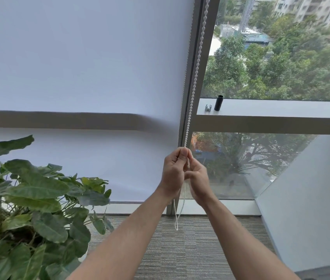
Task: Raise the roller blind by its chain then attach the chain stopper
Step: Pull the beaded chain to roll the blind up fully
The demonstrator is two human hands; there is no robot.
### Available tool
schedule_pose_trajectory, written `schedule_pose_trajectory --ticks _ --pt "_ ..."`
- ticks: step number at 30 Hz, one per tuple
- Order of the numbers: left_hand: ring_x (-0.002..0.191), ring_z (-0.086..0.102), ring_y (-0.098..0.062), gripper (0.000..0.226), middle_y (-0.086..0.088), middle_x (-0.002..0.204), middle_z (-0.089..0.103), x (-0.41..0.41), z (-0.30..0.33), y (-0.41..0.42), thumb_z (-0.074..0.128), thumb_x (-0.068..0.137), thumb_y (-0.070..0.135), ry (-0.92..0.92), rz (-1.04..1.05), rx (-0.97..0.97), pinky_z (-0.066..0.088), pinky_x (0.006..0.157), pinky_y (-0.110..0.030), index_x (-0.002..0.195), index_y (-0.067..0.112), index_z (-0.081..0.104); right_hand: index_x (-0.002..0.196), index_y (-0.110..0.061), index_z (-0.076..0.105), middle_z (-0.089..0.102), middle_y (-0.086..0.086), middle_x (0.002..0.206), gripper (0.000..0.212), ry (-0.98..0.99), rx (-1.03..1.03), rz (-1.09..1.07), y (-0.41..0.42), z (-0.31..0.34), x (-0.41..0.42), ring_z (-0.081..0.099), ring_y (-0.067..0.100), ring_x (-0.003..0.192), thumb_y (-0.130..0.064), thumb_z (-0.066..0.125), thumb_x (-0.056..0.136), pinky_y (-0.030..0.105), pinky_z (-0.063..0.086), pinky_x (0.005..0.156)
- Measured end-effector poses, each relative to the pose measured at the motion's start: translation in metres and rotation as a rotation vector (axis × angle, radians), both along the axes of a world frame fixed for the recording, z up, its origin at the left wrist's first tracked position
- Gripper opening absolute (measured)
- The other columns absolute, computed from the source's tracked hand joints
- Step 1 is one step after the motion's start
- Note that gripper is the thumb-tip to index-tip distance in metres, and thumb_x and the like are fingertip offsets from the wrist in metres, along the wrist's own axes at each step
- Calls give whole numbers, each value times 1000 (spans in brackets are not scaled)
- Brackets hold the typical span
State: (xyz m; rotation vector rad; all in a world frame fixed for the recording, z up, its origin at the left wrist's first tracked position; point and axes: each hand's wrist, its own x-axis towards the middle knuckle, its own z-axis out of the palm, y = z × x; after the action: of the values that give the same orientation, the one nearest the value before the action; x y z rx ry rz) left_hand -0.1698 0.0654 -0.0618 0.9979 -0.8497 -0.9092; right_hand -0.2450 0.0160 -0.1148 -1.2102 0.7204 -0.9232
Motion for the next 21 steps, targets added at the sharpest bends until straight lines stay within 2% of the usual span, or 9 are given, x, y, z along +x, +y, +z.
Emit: schedule_pose_trajectory --ticks 2,5,7,8,10,13,16,19,21 --pt "53 31 -13 31 -5 56 35 3 -10 3 44 95 20 4 4 11 28 51 -26 68 13 56 99 -7 68 70 8 89 50 -48 -11 9 -5 13 0 62 22 86 19 46 63 29 49 67" --pt "51 31 -10 32 -2 55 36 11 -34 14 43 95 14 -43 9 104 26 50 -23 66 16 55 96 -4 64 70 14 97 48 -214 64 0 -12 31 -2 65 29 98 21 39 63 31 53 83" --pt "49 30 -8 35 5 52 36 13 -50 19 43 97 13 -51 17 182 24 49 -22 65 19 56 99 -3 63 69 16 99 30 -260 54 44 -11 44 -1 65 32 95 7 46 77 35 53 85" --pt "49 29 -8 37 6 52 35 12 -56 19 43 99 11 -38 13 213 23 49 -23 65 19 56 103 -3 63 69 17 97 22 -258 35 77 -7 51 2 65 32 89 -6 48 86 37 54 82" --pt "49 28 -8 41 5 52 34 9 -62 17 42 101 8 -22 -8 241 21 51 -26 64 21 57 106 -3 62 64 16 87 31 -227 -45 95 1 61 10 59 27 72 -25 42 97 36 50 66" --pt "52 26 -11 45 3 55 33 3 -66 11 40 101 7 -37 -34 249 19 52 -31 61 21 54 88 -11 67 43 5 62 36 -161 -190 -28 7 67 20 36 12 51 -31 39 101 27 27 46" --pt "55 25 -13 33 -1 58 31 -5 -67 8 42 101 9 -39 -64 248 21 53 -30 69 9 51 67 -18 63 32 1 50 41 -120 -209 -171 5 67 21 26 9 44 -32 42 100 25 22 43" --pt "52 24 -9 34 0 57 30 -8 -62 6 42 102 10 -56 -118 246 20 50 -24 69 10 48 62 -18 60 30 1 46 42 -126 -191 -225 2 67 16 24 9 39 -33 44 98 24 19 40" --pt "52 25 -8 31 2 58 30 -5 -59 4 41 103 15 -137 -182 243 22 50 -22 75 7 49 63 -15 59 30 1 45 41 -134 -177 -245 -2 67 13 23 10 38 -33 46 97 25 17 39"
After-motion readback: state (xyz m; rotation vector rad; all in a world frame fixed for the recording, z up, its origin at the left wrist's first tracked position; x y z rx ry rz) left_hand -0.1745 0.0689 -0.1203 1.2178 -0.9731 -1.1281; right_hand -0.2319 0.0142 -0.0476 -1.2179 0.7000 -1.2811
